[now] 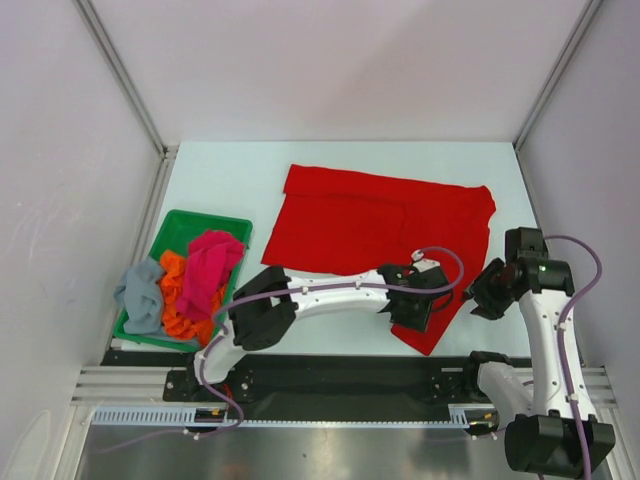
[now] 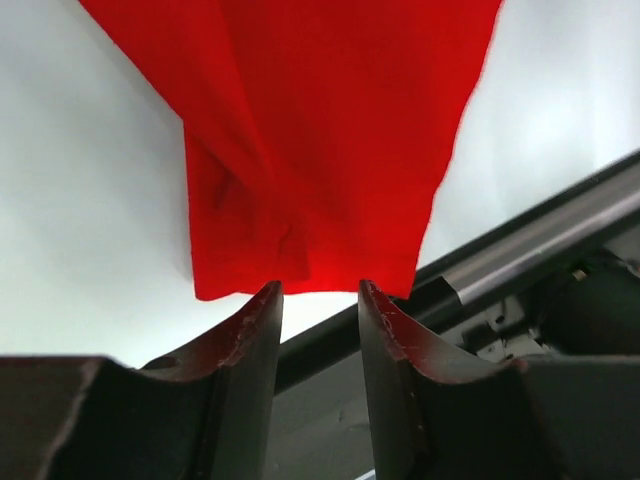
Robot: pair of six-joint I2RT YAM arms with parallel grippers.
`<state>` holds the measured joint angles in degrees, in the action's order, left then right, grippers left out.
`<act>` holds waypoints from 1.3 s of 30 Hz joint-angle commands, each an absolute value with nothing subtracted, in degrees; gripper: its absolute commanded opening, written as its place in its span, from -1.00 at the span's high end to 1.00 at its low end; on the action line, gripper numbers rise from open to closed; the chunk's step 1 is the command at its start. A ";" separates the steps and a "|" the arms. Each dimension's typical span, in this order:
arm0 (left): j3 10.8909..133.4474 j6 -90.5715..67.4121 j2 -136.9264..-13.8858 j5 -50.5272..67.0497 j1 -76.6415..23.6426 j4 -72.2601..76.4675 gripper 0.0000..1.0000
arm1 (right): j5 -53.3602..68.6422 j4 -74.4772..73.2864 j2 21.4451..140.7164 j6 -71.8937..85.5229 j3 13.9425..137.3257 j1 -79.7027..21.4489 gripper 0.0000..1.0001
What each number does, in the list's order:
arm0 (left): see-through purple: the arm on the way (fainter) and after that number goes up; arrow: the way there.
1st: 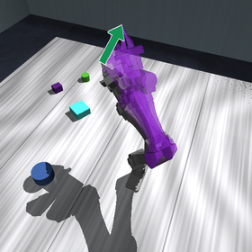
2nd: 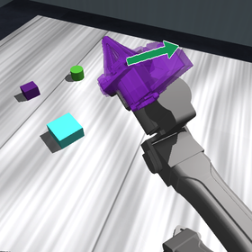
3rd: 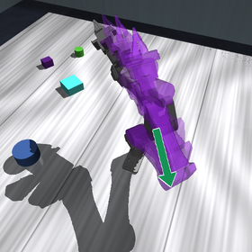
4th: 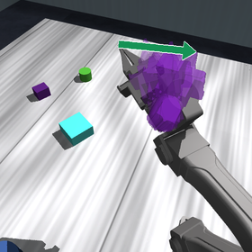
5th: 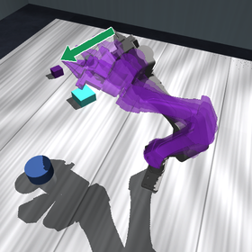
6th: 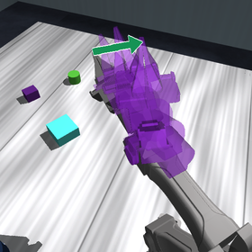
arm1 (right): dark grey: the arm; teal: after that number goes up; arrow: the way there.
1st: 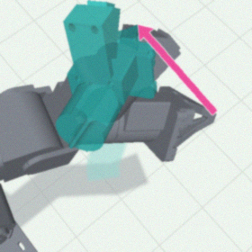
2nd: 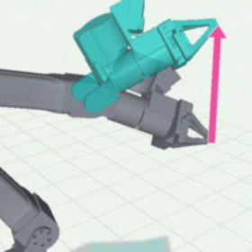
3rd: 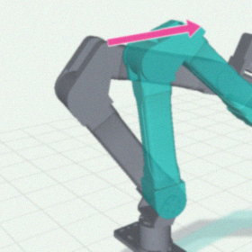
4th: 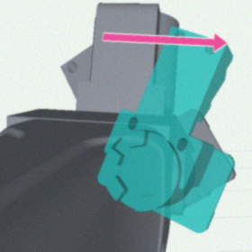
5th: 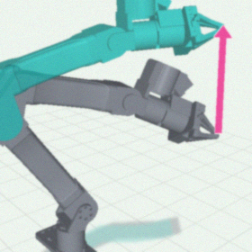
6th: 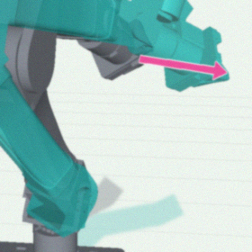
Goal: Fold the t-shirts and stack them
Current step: Fold the tshirt
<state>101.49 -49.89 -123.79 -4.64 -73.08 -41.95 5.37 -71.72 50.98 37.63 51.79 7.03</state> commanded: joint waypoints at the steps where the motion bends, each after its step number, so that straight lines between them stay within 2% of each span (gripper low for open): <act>1: 108.17 -52.30 -127.07 -9.14 -73.13 -48.77 0.16 | 4.04 -74.44 49.83 36.47 56.95 7.64 0.14; 8: 112.24 -53.17 -130.78 -9.40 -73.39 -53.26 0.21 | 3.61 -75.76 50.28 35.86 61.08 7.91 0.14; 17: 111.18 -51.86 -131.75 -4.58 -73.21 -49.93 0.27 | 3.16 -74.62 49.66 35.07 58.36 7.56 0.13; 19: 110.05 -51.59 -131.22 -2.21 -72.95 -47.74 0.41 | 3.95 -74.01 49.66 34.89 57.92 7.30 0.14; 22: 107.68 -50.89 -130.17 -0.44 -72.42 -45.36 0.49 | 5.71 -73.48 50.27 33.93 55.99 6.42 0.13; 23: 107.14 -50.71 -129.82 1.13 -72.33 -44.05 0.57 | 5.97 -73.74 50.27 33.75 54.77 6.24 0.12; 24: 106.62 -50.63 -129.38 1.14 -71.90 -43.86 0.84 | 6.67 -73.48 50.01 33.58 53.62 5.98 0.12; 25: 105.13 -50.63 -127.63 1.32 -71.72 -42.81 0.98 | 8.77 -72.17 49.84 33.31 52.48 5.63 0.12; 29: 97.58 -49.66 -120.08 1.76 -69.36 -39.12 0.99 | 12.74 -69.88 51.06 31.91 46.07 2.38 0.14; 34: 83.89 -49.22 -109.27 2.11 -65.13 -34.11 0.99 | 11.69 -65.75 52.55 34.71 42.63 -6.04 0.18; 39: 76.73 -50.54 -105.38 9.22 -60.74 -27.33 0.99 | 10.30 -59.78 57.47 39.28 39.82 -16.15 0.22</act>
